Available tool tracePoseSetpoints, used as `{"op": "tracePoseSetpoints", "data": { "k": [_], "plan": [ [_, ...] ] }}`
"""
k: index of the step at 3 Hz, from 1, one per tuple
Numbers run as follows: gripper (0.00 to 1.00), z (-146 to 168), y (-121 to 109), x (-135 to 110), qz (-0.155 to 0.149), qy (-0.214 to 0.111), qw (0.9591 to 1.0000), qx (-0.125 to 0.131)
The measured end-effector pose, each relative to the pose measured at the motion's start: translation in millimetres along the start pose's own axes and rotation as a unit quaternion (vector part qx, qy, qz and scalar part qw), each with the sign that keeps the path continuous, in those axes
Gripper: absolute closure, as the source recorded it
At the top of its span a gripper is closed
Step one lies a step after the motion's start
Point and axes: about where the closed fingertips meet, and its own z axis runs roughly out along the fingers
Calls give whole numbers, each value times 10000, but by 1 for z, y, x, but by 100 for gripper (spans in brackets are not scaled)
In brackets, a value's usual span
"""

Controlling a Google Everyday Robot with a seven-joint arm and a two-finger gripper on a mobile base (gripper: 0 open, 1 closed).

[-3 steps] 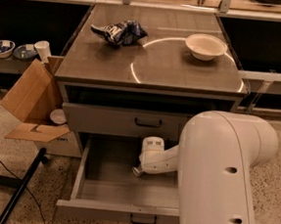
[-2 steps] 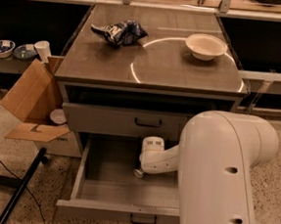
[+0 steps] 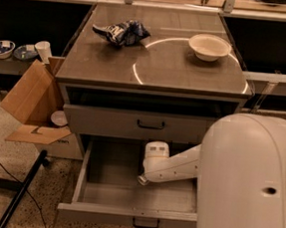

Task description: Pick redbull can from middle drawer and place on counter

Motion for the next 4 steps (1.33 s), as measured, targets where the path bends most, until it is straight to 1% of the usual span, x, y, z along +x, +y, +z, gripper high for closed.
{"op": "tracePoseSetpoints", "data": {
  "k": [1, 2, 3, 4],
  "plan": [
    [100, -35, 12, -12, 83, 10, 10000, -28],
    [100, -64, 24, -22, 117, -51, 9999, -60],
    [100, -89, 34, -20, 146, -186, 9997, -68],
    [100, -117, 41, -5, 175, -307, 9993, -86]
  ]
}}
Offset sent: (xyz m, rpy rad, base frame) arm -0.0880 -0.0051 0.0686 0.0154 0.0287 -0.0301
